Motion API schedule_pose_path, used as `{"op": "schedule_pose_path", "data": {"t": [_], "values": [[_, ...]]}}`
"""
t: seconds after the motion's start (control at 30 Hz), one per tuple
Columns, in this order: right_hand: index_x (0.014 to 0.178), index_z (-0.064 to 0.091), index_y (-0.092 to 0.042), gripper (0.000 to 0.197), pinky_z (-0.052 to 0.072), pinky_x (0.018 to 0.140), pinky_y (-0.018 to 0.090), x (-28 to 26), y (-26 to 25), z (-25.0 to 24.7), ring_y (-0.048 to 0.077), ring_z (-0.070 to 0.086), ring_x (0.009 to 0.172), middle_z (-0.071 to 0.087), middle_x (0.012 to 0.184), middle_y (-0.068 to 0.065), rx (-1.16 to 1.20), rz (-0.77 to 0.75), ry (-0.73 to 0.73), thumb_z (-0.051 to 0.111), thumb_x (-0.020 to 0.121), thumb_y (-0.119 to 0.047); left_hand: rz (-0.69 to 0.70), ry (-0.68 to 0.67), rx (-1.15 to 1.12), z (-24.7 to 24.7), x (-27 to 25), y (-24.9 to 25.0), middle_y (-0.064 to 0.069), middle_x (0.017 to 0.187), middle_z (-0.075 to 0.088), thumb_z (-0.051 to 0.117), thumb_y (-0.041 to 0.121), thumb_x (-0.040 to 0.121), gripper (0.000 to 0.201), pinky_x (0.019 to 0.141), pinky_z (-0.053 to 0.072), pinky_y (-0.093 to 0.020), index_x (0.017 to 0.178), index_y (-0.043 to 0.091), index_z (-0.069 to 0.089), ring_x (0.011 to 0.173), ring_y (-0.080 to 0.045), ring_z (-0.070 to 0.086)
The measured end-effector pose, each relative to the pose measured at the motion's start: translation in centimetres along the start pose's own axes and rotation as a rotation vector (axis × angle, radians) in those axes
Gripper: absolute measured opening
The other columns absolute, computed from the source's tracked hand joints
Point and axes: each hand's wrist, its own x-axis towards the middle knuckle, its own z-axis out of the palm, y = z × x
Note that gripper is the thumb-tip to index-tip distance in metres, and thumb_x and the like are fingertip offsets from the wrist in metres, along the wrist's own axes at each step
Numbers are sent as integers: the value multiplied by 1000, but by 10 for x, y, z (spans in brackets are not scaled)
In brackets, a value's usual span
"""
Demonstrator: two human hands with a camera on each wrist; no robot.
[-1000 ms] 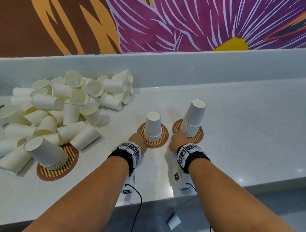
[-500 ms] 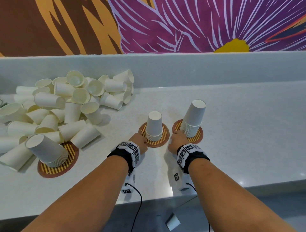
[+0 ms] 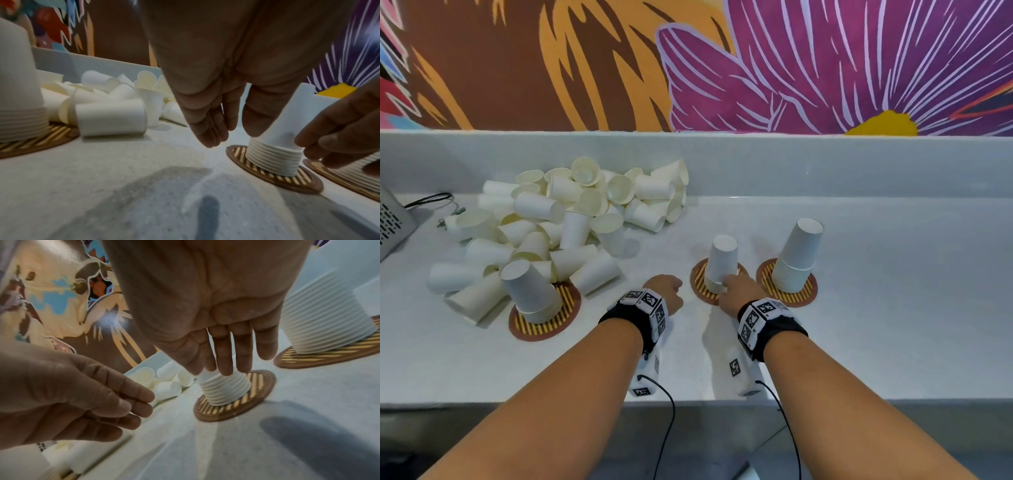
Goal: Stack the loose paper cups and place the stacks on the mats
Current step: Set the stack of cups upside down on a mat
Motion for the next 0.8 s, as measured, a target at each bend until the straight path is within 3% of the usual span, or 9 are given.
{"op": "schedule_pose_path", "data": {"t": [0.2,0.3,0.37,0.4,0.47,0.57,0.67,0.73,0.8], "values": [[120,57,-1,33,44,89,30,-8,-49,3,29,57,113,60,120,13,7,-99,-6,47,93,-18,-34,41,36,-29,-24,-29,-4,143,48,52,17,94,47,110,34,-31,140,14,47,132,-21,43],[120,57,-3,32,40,96,32,-6,-74,4,28,52,120,57,126,13,-2,-171,-22,44,95,-18,-51,62,43,-46,-32,-48,-6,141,49,51,14,95,37,108,35,-31,131,9,54,129,-24,45],[128,54,-7,35,38,101,33,-2,-91,4,27,48,125,53,134,11,-8,-200,-24,43,96,-19,-64,80,34,-57,-35,-62,-6,132,55,52,12,93,19,104,38,-30,110,15,60,123,-24,49],[130,52,-9,37,36,103,33,-1,-101,3,27,46,127,51,137,10,-12,-209,-24,43,96,-20,-67,92,29,-63,-37,-70,-4,119,58,53,11,91,14,98,40,-27,97,21,60,114,-23,51],[132,51,-10,39,36,103,33,3,-122,4,27,46,128,50,139,10,-7,-225,-14,44,96,-20,-73,116,25,-76,-39,-84,-3,98,57,54,10,89,16,86,40,-25,79,22,56,99,-22,51],[125,57,-6,35,44,99,34,9,-156,7,27,52,120,56,130,11,49,-229,9,45,93,-16,-107,142,-10,-100,-40,-105,-7,106,59,56,11,88,9,89,42,-27,91,16,63,101,-22,54],[121,59,-6,33,47,95,35,18,-186,9,27,55,115,59,125,11,92,-220,29,45,92,-14,-91,191,-61,-124,-34,-124,-8,125,61,58,11,87,37,99,43,-32,124,9,61,117,-26,55],[120,61,-6,32,46,96,34,28,-208,11,26,55,115,60,125,10,104,-211,41,46,92,-14,-66,207,-70,-146,-30,-138,-7,121,61,59,12,87,35,95,43,-29,122,12,62,113,-24,56],[121,60,-8,33,44,98,33,39,-226,13,26,54,118,59,127,9,117,-184,46,47,92,-15,-27,211,-45,-168,-23,-148,-10,108,61,60,12,87,16,88,44,-29,102,11,64,101,-24,56]]}}
